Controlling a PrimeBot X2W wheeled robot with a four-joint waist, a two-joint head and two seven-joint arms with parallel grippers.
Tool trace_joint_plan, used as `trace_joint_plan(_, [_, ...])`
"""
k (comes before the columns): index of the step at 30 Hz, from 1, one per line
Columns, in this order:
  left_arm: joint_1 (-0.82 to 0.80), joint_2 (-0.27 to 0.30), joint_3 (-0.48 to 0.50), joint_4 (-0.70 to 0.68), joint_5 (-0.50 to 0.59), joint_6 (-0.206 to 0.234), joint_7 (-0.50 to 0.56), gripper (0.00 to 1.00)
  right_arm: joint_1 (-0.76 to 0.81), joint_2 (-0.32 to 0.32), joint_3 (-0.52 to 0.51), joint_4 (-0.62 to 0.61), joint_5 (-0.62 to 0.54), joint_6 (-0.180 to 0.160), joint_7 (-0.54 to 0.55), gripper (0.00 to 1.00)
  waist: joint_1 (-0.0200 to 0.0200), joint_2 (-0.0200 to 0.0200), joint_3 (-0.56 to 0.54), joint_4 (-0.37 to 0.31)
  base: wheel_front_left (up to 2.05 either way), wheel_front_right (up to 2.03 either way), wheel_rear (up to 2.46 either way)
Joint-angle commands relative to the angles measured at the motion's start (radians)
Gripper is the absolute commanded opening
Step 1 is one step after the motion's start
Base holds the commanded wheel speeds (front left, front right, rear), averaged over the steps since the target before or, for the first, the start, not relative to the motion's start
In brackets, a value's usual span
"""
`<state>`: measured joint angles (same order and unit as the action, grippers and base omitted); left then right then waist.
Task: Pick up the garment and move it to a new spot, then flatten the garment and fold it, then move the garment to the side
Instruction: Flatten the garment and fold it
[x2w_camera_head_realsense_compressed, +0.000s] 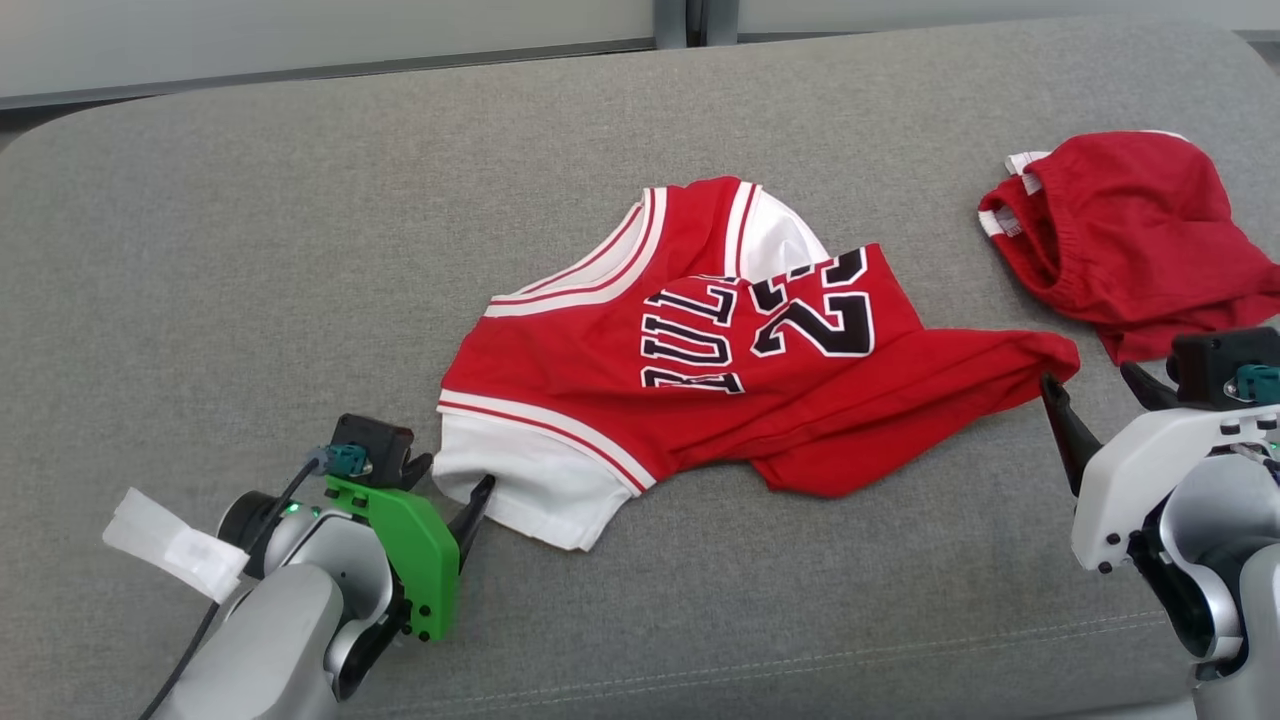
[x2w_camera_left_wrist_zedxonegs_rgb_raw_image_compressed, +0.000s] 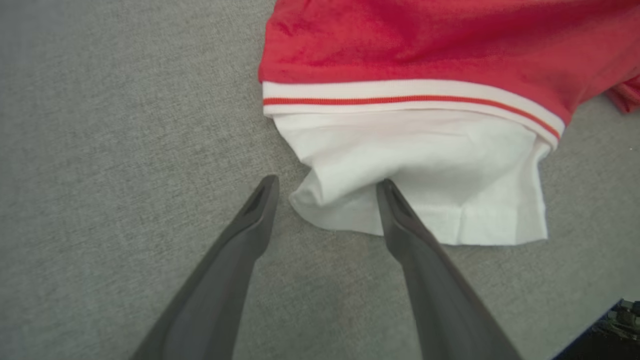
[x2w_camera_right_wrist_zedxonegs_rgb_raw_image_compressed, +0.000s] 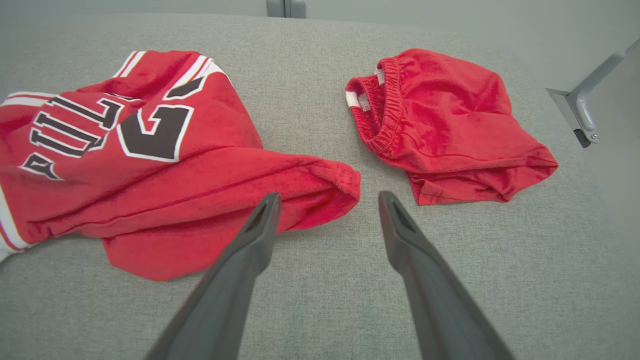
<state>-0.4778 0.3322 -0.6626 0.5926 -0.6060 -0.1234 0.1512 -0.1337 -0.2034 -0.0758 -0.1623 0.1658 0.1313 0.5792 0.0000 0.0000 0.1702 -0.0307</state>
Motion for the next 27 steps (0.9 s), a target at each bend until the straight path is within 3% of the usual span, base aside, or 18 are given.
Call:
trace_joint_plan(1, [-0.019,-0.011,-0.009,0.019,-0.009,-0.004,-0.009,1.00,-0.009,0.002,-0.001,0.006,0.003,-0.001,-0.007,1.00,0.0000,0.0000,0.009,-0.007,0.00,0.00,0.00])
trace_joint_plan(9, [-0.034,-0.039,-0.037,0.087,-0.038,-0.007,-0.029,1.00,-0.009,0.004,-0.010,0.019,0.000,-0.001,-0.018,1.00,0.0000,0.0000,0.005,-0.001,0.00,0.00,0.00])
trace_joint_plan(16, [-0.040,-0.019,-0.055,0.093,-0.057,-0.008,-0.048,1.00,0.005,-0.006,-0.033,0.030,-0.004,-0.001,-0.023,1.00,0.0000,0.0000,-0.010,0.016,0.00,0.00,0.00])
trace_joint_plan(20, [-0.033,-0.009,-0.067,0.092,-0.073,-0.008,-0.060,0.82,0.006,-0.008,-0.029,0.040,-0.003,-0.001,-0.023,1.00,0.0000,0.0000,-0.016,0.020,0.00,0.00,0.00])
trace_joint_plan(27, [-0.068,-0.004,-0.077,0.111,-0.096,-0.008,-0.072,0.88,-0.008,-0.019,-0.016,0.051,0.002,-0.001,-0.023,1.00,0.0000,0.0000,-0.010,0.020,0.00,0.00,0.00])
